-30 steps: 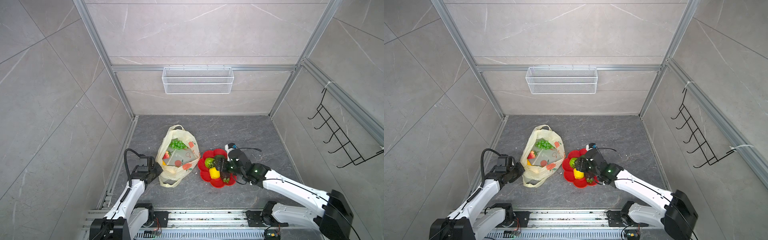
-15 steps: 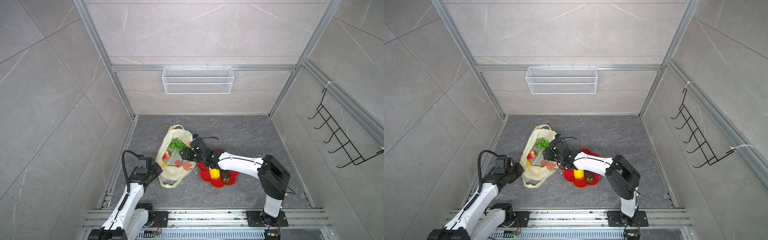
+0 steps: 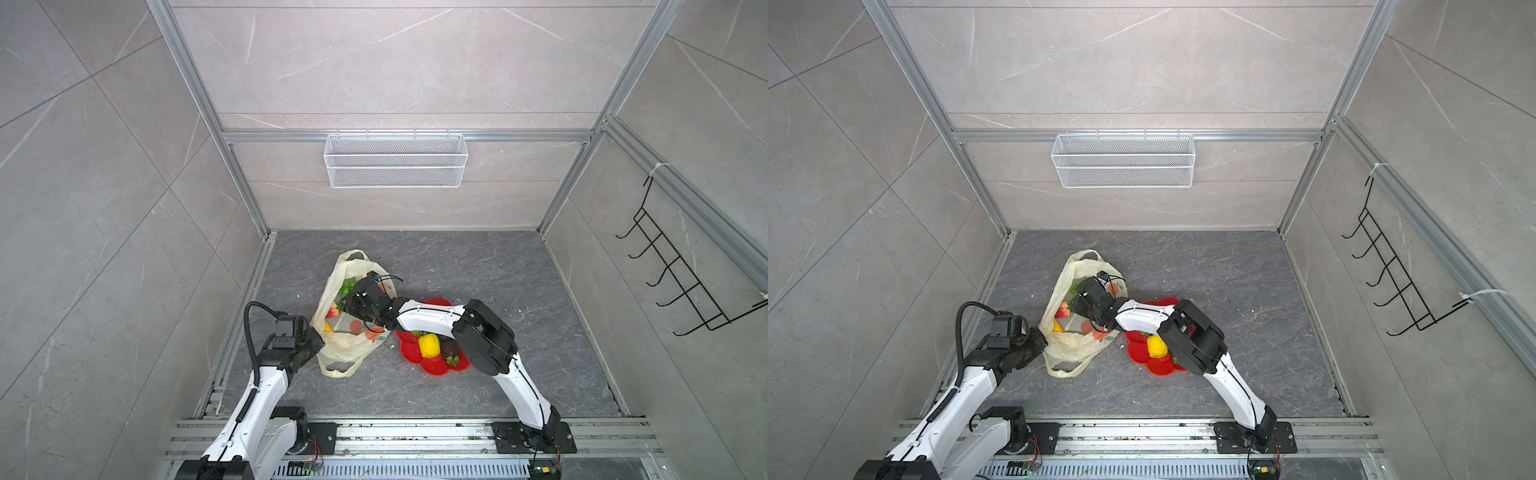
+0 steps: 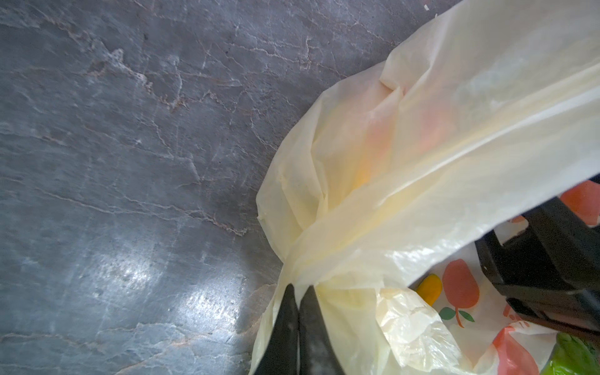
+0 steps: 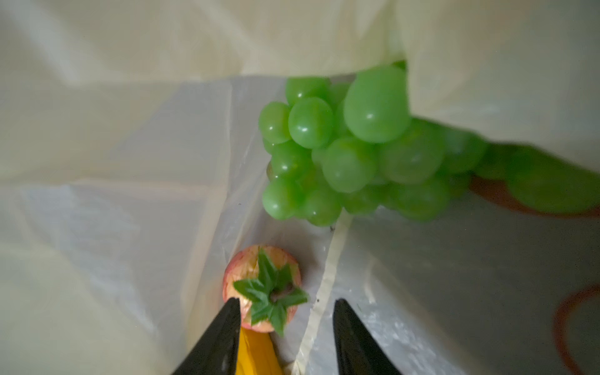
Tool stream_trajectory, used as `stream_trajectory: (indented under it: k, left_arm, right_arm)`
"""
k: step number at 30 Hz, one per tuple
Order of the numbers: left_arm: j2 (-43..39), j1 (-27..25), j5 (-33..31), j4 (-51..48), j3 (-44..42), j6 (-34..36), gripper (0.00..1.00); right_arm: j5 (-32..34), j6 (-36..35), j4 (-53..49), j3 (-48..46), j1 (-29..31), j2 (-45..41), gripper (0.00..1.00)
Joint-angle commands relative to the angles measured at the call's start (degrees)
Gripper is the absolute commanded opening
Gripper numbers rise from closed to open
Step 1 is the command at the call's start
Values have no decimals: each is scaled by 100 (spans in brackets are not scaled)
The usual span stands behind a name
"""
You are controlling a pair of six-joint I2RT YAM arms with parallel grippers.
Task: Take the fake fruits out of the plastic bag
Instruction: 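Move the right gripper back into the bag toward the pink strawberry, then grasp the pink strawberry with the right gripper and lift it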
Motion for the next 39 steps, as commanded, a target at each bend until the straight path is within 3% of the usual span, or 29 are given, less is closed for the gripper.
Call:
stream_trajectory:
  k: [1,17,26,29,31,39]
  left_arm:
    - [-70,-23,-58,-31,-19,-53,0]
    - [-46,-23,-53,19,-11,-42,0]
    - [-45,-22,-62,21,-10,-31,0]
    - [-52,-23,-62,18,-18,-33,0]
    - [-48,-22,-63,19,-18,-33,0]
    - [-54,-21,-62,22,-11,-31,0]
  right_arm:
    - [-27,290,99,294,-49,285,45]
    - [-250,616,301,520,-87,569,25]
    - [-292,792,277,431,-13,473,22]
    - [-173,904,163,304,29,361,30]
    - [-133,943,141,237,53,315,30]
    - [-4,1003,-31,298,102,279,16]
